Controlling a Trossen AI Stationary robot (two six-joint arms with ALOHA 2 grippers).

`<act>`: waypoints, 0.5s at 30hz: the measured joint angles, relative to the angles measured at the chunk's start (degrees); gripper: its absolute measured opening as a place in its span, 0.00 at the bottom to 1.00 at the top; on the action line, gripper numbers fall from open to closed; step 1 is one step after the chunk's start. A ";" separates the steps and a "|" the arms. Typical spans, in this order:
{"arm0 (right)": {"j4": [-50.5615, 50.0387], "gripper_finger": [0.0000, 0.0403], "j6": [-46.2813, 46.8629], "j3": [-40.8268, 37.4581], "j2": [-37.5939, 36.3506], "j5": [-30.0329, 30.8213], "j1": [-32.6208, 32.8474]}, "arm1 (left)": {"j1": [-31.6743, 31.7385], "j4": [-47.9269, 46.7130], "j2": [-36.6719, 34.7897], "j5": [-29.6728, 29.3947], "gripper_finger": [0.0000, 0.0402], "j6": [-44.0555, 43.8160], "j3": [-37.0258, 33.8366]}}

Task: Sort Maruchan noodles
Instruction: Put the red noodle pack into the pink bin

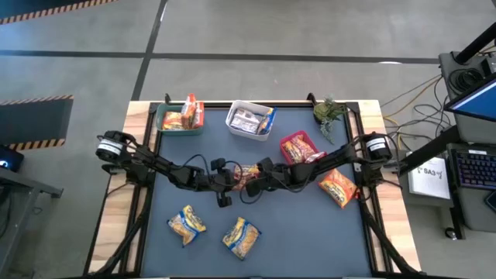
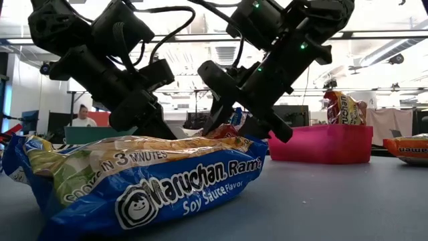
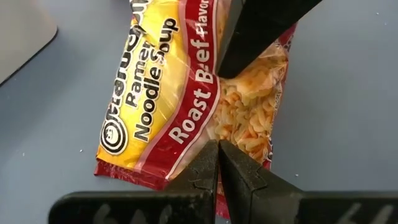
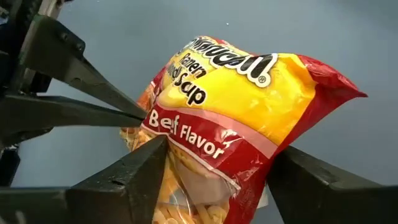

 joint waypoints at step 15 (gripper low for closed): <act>0.70 0.44 -2.20 0.07 -0.09 0.20 -0.13 | 0.00 0.31 -0.43 0.00 0.00 -1.08 0.11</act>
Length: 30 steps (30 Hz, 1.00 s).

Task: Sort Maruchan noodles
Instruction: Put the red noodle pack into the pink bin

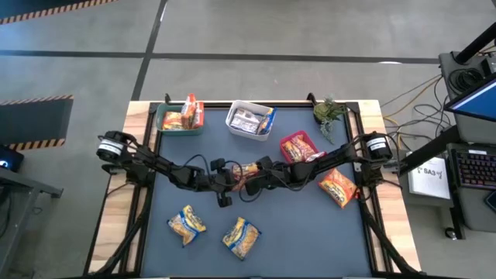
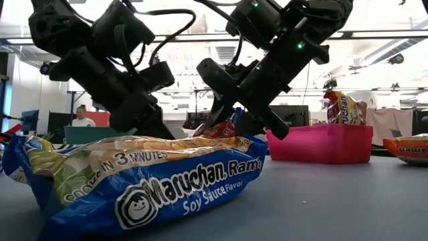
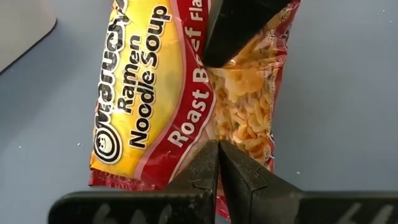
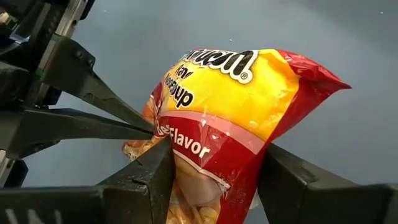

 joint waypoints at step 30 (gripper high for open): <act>-0.65 0.32 -5.48 0.04 -1.52 -0.76 0.11 | -0.04 -21.74 -25.23 -2.81 0.33 1.59 0.22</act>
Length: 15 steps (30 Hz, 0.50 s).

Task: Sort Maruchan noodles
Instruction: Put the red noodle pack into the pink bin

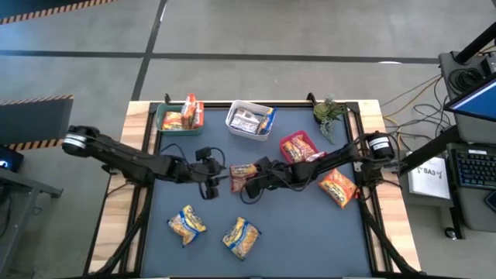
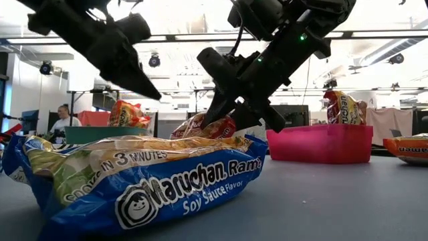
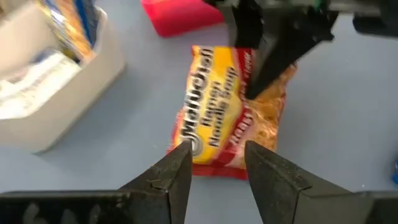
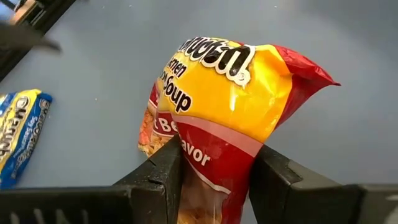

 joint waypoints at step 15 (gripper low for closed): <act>-1.01 0.22 -2.95 0.85 -2.87 0.00 -0.15 | 0.04 -3.60 -9.92 -17.81 0.33 4.37 -0.11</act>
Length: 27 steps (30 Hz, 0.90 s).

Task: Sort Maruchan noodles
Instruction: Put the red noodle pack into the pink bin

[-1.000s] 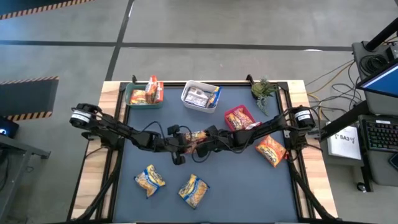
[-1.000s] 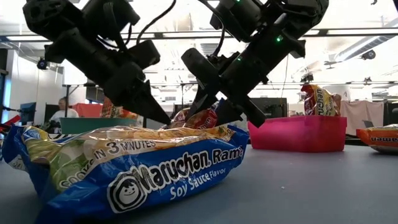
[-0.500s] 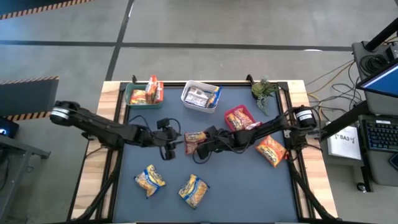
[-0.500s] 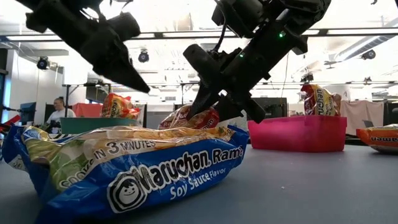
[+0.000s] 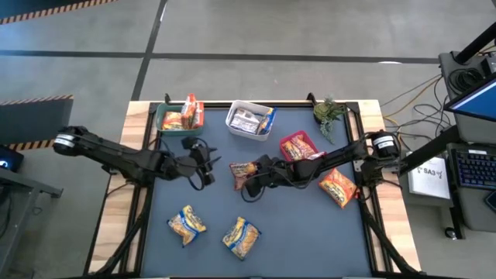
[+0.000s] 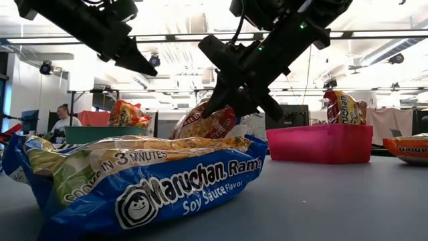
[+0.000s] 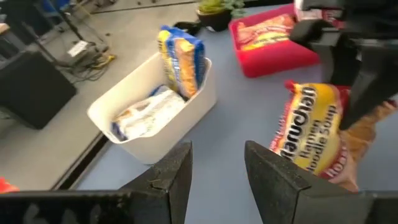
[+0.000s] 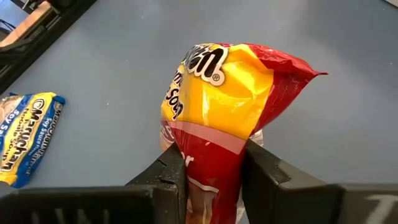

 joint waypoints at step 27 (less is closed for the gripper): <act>-23.66 0.22 1.11 0.10 -26.24 -3.65 -7.34 | 0.00 -1.28 -0.61 -4.81 0.33 2.14 0.00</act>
